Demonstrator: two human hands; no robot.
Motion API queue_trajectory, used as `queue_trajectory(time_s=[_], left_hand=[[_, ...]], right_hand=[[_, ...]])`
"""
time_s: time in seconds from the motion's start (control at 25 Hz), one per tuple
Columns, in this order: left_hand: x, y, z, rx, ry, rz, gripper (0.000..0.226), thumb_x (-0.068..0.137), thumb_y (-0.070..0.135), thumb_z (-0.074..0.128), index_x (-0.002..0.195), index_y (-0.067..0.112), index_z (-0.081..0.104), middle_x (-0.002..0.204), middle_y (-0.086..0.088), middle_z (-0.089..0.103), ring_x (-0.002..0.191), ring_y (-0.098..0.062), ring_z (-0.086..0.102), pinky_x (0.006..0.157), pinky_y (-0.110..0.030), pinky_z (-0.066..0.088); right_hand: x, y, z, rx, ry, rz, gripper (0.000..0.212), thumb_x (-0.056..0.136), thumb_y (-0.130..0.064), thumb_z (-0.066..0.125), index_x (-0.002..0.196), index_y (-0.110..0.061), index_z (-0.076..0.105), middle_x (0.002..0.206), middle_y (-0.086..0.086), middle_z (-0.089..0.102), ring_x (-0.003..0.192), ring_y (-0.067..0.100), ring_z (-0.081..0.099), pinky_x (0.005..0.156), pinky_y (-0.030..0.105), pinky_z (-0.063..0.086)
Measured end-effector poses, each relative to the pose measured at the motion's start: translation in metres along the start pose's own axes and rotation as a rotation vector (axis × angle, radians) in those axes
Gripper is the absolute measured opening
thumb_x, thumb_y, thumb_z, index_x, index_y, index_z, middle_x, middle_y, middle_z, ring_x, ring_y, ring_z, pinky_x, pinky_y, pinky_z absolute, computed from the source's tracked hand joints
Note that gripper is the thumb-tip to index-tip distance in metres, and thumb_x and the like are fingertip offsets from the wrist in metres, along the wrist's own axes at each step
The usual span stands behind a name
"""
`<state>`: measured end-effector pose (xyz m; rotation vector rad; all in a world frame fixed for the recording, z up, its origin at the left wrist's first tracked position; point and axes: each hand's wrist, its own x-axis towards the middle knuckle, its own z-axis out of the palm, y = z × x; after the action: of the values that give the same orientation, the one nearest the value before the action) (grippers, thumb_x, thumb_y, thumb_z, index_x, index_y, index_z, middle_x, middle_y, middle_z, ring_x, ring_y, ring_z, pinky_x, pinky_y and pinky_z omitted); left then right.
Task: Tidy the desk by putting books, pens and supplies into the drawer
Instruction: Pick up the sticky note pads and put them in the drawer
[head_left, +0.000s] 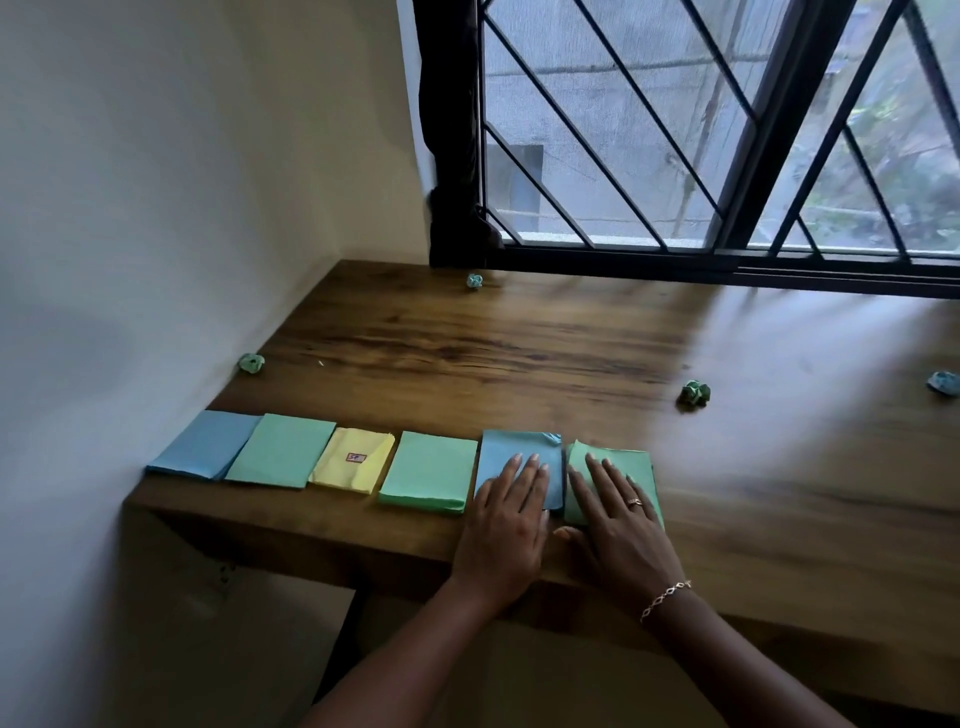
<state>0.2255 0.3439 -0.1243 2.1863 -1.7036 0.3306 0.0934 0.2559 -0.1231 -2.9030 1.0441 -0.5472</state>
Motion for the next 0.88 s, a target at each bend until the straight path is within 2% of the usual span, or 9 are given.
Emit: queue_trajectory(time_s=[0.08,0.24,0.32,0.4,0.52,0.64,0.72,0.8,0.88], left_hand=[[-0.01,-0.001,-0.002,-0.024,0.017,0.025,0.049,0.09,0.03,0.035,0.131,0.01,0.053,0.135,-0.006,0.055,0.129,-0.022,0.048,0.101,-0.042,0.042],[-0.035,-0.009,-0.005,-0.145,0.032,0.042,0.05,0.09,0.03,0.037,0.133,0.007,0.05,0.138,-0.009,0.051,0.131,-0.023,0.044,0.111,-0.037,0.029],[-0.049,-0.015,-0.009,-0.203,0.015,0.067,0.051,0.089,0.03,0.039,0.133,0.006,0.049,0.138,-0.01,0.051,0.131,-0.024,0.044,0.107,-0.043,0.035],[-0.063,-0.022,-0.017,-0.277,0.038,0.089,0.05,0.09,0.027,0.04,0.134,0.006,0.048,0.139,-0.01,0.049,0.134,-0.025,0.04,0.107,-0.045,0.035],[-0.086,-0.029,-0.031,-0.474,0.13,-0.017,0.039,0.091,0.023,0.042,0.124,0.009,0.057,0.129,-0.006,0.058,0.13,-0.02,0.045,0.109,-0.033,0.036],[-0.109,-0.033,-0.043,-0.676,0.243,-0.27,0.026,0.091,0.025,0.044,0.102,0.014,0.064,0.1,0.002,0.063,0.1,-0.009,0.055,0.085,-0.015,0.046],[-0.116,-0.036,-0.049,-0.838,0.183,-0.548,0.014,0.094,0.021,0.048,0.096,0.016,0.061,0.088,0.006,0.06,0.085,-0.009,0.057,0.069,-0.006,0.044],[-0.119,-0.045,-0.039,-0.963,0.007,-0.934,0.014,0.096,0.019,0.047,0.101,0.012,0.059,0.084,0.003,0.06,0.078,-0.016,0.057,0.061,-0.015,0.045],[-0.119,-0.061,-0.026,-1.135,-0.128,-1.339,0.028,0.097,0.021,0.045,0.118,0.006,0.055,0.1,-0.009,0.062,0.09,-0.024,0.059,0.073,-0.032,0.05]], right_hand=[[-0.006,-0.007,0.0,0.019,0.09,0.001,0.062,0.097,-0.052,0.004,0.126,-0.013,0.042,0.124,0.018,0.06,0.112,0.032,0.06,0.09,0.04,0.05],[-0.025,-0.028,0.005,0.021,0.127,0.022,0.054,0.096,-0.049,0.018,0.125,-0.012,0.044,0.127,0.019,0.057,0.109,0.035,0.061,0.075,0.044,0.056],[-0.036,-0.04,0.008,0.032,0.112,0.046,0.054,0.089,-0.047,0.03,0.125,-0.011,0.046,0.13,0.02,0.054,0.111,0.038,0.059,0.075,0.047,0.057],[-0.046,-0.054,0.011,0.044,0.142,0.072,0.055,0.091,-0.049,0.028,0.125,-0.011,0.048,0.132,0.021,0.052,0.113,0.039,0.057,0.08,0.048,0.052],[-0.059,-0.08,0.01,0.129,0.21,0.076,0.046,0.093,-0.045,0.03,0.123,-0.014,0.046,0.129,0.019,0.054,0.113,0.035,0.054,0.087,0.044,0.05],[-0.072,-0.11,0.009,0.311,0.233,0.028,0.033,0.087,-0.029,0.043,0.113,-0.013,0.055,0.111,0.012,0.062,0.097,0.024,0.056,0.078,0.032,0.052],[-0.075,-0.125,0.012,0.499,0.155,0.067,0.027,0.088,-0.024,0.046,0.104,-0.011,0.063,0.098,0.004,0.064,0.084,0.015,0.058,0.07,0.024,0.048],[-0.072,-0.135,0.022,0.767,-0.03,0.319,0.017,0.089,-0.013,0.052,0.099,-0.007,0.064,0.086,0.001,0.064,0.072,0.01,0.058,0.063,0.02,0.046],[-0.066,-0.146,0.034,1.188,-0.283,0.819,0.011,0.089,0.002,0.05,0.093,0.0,0.06,0.067,0.003,0.063,0.057,0.01,0.057,0.052,0.02,0.045]])
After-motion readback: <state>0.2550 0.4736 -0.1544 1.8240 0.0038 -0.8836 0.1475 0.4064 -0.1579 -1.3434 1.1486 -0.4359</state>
